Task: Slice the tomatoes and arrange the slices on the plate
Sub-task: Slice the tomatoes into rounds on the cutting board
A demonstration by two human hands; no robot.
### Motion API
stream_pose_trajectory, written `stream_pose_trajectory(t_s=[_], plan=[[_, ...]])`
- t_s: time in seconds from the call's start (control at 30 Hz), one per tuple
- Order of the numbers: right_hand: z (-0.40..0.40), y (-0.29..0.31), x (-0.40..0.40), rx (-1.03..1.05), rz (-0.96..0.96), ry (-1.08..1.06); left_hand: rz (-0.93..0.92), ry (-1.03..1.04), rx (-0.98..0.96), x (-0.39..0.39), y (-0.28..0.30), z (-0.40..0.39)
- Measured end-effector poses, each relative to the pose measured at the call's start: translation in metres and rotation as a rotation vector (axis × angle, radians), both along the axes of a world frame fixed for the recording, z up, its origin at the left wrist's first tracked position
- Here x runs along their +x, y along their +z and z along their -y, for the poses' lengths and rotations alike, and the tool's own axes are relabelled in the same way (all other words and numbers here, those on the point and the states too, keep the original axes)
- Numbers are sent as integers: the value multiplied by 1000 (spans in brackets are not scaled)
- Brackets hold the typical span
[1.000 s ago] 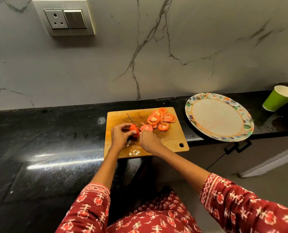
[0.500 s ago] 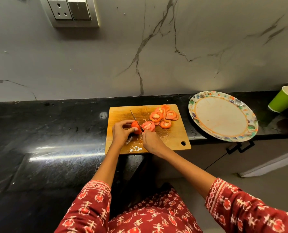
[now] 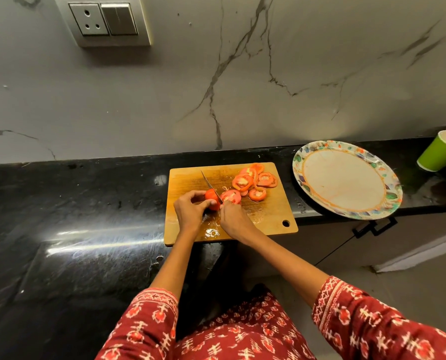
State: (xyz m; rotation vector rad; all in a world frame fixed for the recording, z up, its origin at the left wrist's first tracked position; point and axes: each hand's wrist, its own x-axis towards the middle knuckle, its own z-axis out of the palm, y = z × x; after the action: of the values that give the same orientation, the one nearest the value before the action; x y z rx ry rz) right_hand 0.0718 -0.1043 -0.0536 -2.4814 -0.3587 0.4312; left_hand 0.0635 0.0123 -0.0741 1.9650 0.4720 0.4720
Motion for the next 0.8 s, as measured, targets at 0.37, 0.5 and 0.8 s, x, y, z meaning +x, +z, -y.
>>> stream_pose_trajectory(t_s=[0.37, 0.5, 0.8], plan=[[9, -4, -7, -9, 33, 38, -15, -83, 38, 3, -2, -2], [13, -7, -11, -7, 34, 32, -45, -82, -4, 3, 1, -3], [5, 4, -6, -24, -19, 41, -59, -73, -30, 4, 2, -5]])
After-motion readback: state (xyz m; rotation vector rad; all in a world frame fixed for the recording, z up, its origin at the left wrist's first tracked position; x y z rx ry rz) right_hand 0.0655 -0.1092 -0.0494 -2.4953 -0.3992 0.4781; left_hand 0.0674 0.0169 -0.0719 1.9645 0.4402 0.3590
